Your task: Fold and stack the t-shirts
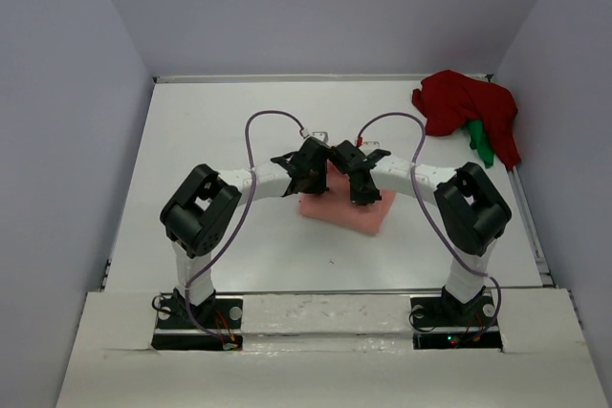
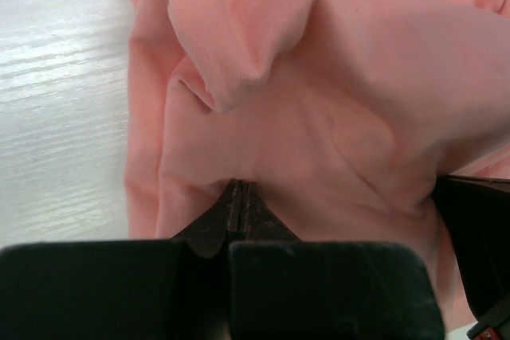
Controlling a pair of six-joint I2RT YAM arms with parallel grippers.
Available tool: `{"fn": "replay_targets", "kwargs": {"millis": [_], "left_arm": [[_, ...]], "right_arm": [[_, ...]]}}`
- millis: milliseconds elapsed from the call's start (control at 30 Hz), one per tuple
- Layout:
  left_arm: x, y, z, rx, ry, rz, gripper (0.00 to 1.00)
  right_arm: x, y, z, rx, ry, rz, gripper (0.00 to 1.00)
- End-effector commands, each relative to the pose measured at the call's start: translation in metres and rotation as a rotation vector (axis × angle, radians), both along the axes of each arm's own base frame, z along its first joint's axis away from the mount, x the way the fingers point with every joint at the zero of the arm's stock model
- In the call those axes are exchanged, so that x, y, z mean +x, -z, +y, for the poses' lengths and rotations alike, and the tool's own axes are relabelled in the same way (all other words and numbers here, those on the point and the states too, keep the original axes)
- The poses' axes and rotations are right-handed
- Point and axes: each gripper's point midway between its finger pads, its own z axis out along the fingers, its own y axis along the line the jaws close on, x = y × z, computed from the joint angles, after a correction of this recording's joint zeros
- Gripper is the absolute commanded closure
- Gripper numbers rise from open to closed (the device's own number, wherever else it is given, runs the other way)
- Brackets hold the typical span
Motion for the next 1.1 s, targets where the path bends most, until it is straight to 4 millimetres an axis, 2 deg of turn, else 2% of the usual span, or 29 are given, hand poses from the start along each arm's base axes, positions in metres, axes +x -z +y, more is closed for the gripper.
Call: {"fn": "replay_targets", "kwargs": {"millis": [0,33,100,133,300,400,500,667,733,900,1067], "left_arm": [[-0.022,0.007,-0.013,-0.059,0.018,0.043,1.0],[-0.03,0.016,-0.012,-0.054,0.02,0.063,1.0],[-0.035,0.021,-0.013,-0.068,0.008,0.072,1.0],[-0.046,0.027,-0.015,-0.073,0.027,0.096,1.0],[-0.073,0.036,-0.019,-0.07,0.045,0.13,1.0],[-0.09,0.033,-0.02,-0.077,0.049,0.142,1.0],[-0.098,0.034,-0.013,-0.055,0.03,0.136,1.0],[-0.119,0.02,-0.014,-0.073,0.017,0.128,1.0],[-0.126,0.021,-0.012,-0.052,0.018,0.129,1.0],[-0.12,0.023,-0.007,0.005,-0.008,0.12,1.0],[-0.108,0.018,-0.006,0.035,-0.026,0.097,1.0]], "right_arm": [[0.001,0.018,0.014,0.035,0.001,0.029,1.0],[0.002,0.018,0.014,0.029,-0.007,0.03,1.0],[0.008,0.018,0.014,0.033,-0.008,0.03,1.0],[0.012,0.017,0.01,0.027,-0.004,0.031,1.0],[0.023,0.022,0.007,0.026,-0.028,0.054,1.0],[0.033,0.021,0.014,0.048,-0.05,0.05,1.0],[0.038,0.024,0.015,0.048,-0.072,0.063,1.0],[0.056,0.016,0.019,0.062,-0.104,0.055,1.0],[0.056,0.015,0.021,0.067,-0.115,0.058,1.0],[0.046,0.016,0.016,0.08,-0.081,0.062,1.0],[0.021,0.024,0.001,0.085,-0.056,0.077,1.0]]}}
